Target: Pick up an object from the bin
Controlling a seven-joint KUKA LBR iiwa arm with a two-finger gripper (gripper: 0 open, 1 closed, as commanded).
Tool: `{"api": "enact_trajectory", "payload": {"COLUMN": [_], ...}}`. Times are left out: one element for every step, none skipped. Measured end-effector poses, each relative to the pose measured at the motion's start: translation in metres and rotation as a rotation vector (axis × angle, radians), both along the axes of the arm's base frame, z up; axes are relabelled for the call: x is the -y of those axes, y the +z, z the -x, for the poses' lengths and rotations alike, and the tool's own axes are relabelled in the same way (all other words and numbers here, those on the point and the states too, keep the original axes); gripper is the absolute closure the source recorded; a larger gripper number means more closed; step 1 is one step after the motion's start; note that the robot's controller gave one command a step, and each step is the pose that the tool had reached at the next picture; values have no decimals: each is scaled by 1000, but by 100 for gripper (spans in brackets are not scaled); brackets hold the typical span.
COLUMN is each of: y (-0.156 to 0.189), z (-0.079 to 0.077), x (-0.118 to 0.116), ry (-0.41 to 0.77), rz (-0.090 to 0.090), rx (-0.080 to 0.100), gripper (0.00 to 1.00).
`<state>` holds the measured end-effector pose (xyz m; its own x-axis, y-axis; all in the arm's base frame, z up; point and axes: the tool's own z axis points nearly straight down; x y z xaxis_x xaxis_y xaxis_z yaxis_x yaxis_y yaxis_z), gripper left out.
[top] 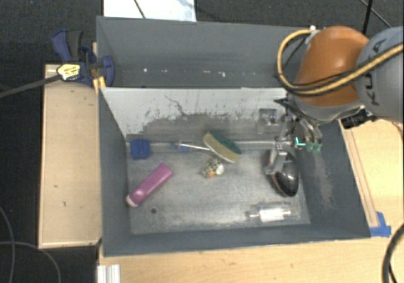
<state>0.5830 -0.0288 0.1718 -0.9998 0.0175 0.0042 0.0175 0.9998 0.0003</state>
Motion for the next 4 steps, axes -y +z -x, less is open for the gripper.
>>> {"api": "enact_trajectory", "payload": {"y": [-59, -83, -81, 8], "z": [11, 17, 17, 12], "x": [80, 87, 89, 100], "ry": [225, 251, 250, 176], "rz": [1, 3, 5, 3], "rx": [2, 28, 23, 16], "gripper": [0, 0, 100, 100]}}
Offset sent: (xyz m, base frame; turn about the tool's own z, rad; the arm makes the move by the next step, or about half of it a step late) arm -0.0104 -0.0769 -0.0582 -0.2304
